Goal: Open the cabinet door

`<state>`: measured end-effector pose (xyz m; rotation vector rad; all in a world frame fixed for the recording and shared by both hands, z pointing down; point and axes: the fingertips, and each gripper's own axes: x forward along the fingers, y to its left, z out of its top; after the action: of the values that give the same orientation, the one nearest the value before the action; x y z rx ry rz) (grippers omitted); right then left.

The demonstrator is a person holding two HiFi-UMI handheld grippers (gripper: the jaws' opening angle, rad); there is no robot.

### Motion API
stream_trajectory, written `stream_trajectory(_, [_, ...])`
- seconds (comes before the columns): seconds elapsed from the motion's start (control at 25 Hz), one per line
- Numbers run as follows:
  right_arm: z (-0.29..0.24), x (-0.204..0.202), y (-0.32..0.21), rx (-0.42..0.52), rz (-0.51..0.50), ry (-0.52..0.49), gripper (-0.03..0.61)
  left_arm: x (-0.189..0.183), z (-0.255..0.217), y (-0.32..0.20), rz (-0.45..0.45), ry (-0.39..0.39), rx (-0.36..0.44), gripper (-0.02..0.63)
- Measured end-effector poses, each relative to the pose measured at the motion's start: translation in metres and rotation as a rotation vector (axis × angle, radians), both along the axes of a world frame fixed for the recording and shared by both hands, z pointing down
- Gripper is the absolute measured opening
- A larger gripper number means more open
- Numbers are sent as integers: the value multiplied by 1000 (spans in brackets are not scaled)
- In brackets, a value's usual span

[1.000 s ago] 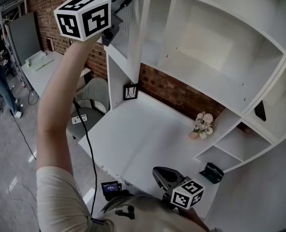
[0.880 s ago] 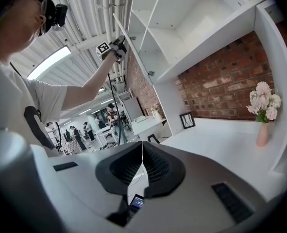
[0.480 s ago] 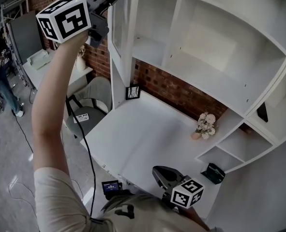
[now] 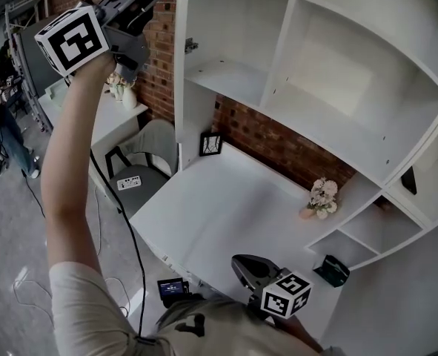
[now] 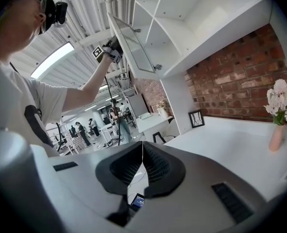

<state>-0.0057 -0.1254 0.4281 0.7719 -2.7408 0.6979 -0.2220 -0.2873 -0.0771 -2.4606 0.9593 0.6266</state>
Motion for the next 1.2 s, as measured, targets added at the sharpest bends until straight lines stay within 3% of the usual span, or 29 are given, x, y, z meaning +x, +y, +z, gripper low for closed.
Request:
stream_trajectory(0.4, [7, -8, -22, -15, -49, -38, 25, -1, 4, -13, 13, -19, -34, 91])
stream_trajectory(0.64, [2, -41, -14, -14, -79, -26, 25, -55, 1, 1, -3, 32, -28, 95])
stream_trajectory(0.88, [3, -65, -8, -15, -124, -3, 25, -99, 5, 0, -144, 71, -33, 70])
stream_trajectory(1.0, [5, -67, -10, -35, -118, -8, 25, -112, 8, -2, -227, 35, -12, 44])
stream_trajectory(1.2, [9, -75, -9, -46, -138, 2, 25, -133, 33, -11, -281, 16, -58, 17])
